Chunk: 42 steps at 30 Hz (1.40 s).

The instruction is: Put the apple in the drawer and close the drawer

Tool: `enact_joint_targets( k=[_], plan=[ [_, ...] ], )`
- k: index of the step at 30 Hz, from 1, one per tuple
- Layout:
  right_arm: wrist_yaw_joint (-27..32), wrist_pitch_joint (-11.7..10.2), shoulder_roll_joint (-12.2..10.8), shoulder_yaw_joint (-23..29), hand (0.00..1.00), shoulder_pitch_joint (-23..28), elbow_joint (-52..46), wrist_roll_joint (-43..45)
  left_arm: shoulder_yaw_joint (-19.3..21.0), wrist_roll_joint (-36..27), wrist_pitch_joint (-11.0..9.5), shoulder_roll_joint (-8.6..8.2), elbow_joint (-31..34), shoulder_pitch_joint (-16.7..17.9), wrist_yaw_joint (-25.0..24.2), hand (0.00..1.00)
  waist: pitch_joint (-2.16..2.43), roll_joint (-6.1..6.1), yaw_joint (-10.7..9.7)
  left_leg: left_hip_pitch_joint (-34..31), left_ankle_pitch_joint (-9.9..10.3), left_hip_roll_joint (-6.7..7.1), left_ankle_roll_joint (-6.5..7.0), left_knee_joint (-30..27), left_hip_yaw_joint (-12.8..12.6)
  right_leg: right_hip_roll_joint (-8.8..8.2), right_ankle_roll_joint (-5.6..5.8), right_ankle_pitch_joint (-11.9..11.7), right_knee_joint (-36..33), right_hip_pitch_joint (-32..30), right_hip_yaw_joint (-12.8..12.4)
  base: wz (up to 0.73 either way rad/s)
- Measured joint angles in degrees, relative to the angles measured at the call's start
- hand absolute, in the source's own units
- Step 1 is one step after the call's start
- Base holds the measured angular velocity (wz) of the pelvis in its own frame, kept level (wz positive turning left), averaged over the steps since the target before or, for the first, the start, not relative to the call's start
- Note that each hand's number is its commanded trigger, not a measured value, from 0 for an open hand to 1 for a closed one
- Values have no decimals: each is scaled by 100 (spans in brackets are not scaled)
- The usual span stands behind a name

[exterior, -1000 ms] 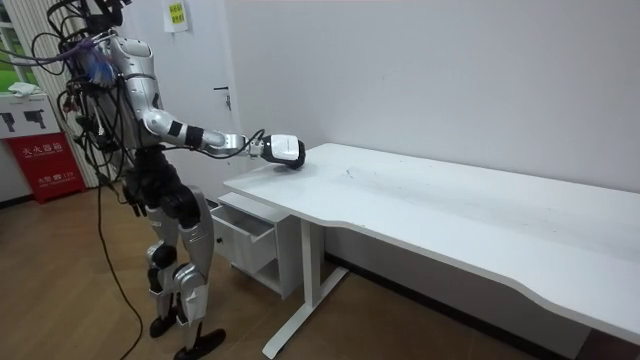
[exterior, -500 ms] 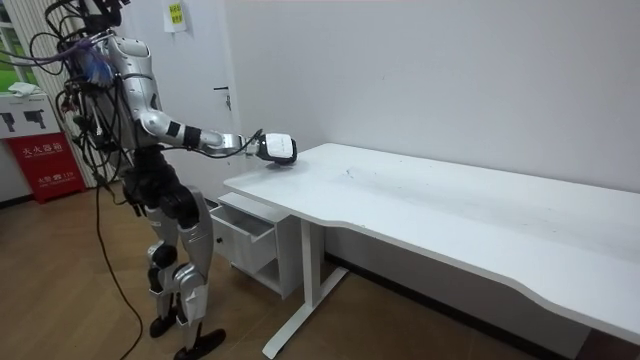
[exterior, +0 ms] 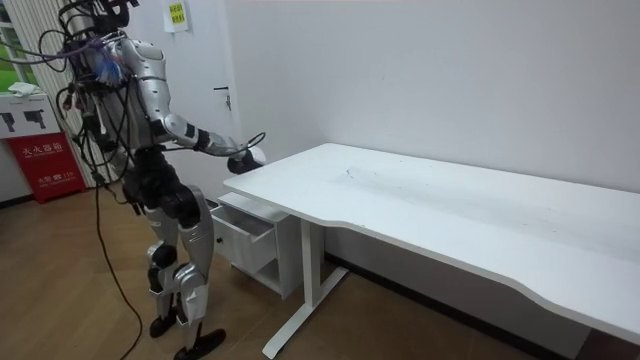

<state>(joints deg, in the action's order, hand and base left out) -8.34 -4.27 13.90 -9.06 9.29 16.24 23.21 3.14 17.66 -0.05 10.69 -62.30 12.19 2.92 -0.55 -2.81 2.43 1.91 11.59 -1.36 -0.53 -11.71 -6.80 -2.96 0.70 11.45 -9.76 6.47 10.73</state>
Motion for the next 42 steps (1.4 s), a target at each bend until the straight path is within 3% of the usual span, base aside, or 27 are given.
enact_joint_targets(
  k=[2, 5, 9, 13, 14, 15, 16, 34, 42],
  plan=[
    [-121, 62, -16, -153, 100, -1, -201, 136, 0, -2, 0, 1, 0, -11, 2, 0, 0, 60, 117, -56, -9, 4, 8, 1, 3, -11, 1, 0, 3, -51, 31, 6],
    [-130, 68, -22, -336, 100, -24, -420, 130, -30, -6, 8, -10, 0, 20, 23, 0, 6, 31, 231, -43, -19, 4, 9, 3, 7, -9, 1, 0, 9, -50, 51, 0],
    [-234, 67, -60, -443, 100, -34, -503, 130, -132, -5, 17, -62, 2, 30, 29, 0, 41, -36, 253, -68, -19, 25, 10, 3, 101, -25, 2, 0, 12, -40, 157, 16],
    [-323, 68, -73, -573, 100, -36, -504, 132, -162, -7, 18, -62, 3, 41, 43, 0, 33, -40, 267, -62, -19, 44, 11, 10, 173, -36, 3, -1, 23, 16, 217, 10],
    [-324, 68, -74, -597, 92, -40, -503, 132, -170, -12, 18, -61, 18, 5, 43, 0, 30, -38, 270, -68, -19, 47, 11, 10, 188, -37, 3, 0, 28, 16, 218, 0],
    [-331, 69, -75, -608, 28, -40, -502, 132, -172, -13, 18, -61, 31, 3, 44, 0, 27, -35, 271, -69, -19, 48, 11, 9, 194, -37, 3, 0, 28, 16, 218, 0],
    [-358, 68, -74, -628, 0, -39, -502, 132, -199, -13, 18, -60, 40, -10, 53, 0, 22, -28, 266, -70, -20, 50, 12, 8, 200, -38, 4, 0, 29, 17, 217, 0],
    [-558, 78, -70, -768, 0, -36, -356, 132, -233, -11, 19, -61, 40, -42, 71, 0, -4, 0, 248, -161, -10, 49, 26, -116, 215, -48, 5, 0, 19, 37, 295, 0],
    [-561, 253, -70, -767, 0, -33, -216, 134, -230, -14, 60, -64, 39, -44, 53, 0, -8, 17, 250, -177, -5, 41, 29, -167, 215, -44, 6, 0, 11, 42, 298, 0]
  ],
)
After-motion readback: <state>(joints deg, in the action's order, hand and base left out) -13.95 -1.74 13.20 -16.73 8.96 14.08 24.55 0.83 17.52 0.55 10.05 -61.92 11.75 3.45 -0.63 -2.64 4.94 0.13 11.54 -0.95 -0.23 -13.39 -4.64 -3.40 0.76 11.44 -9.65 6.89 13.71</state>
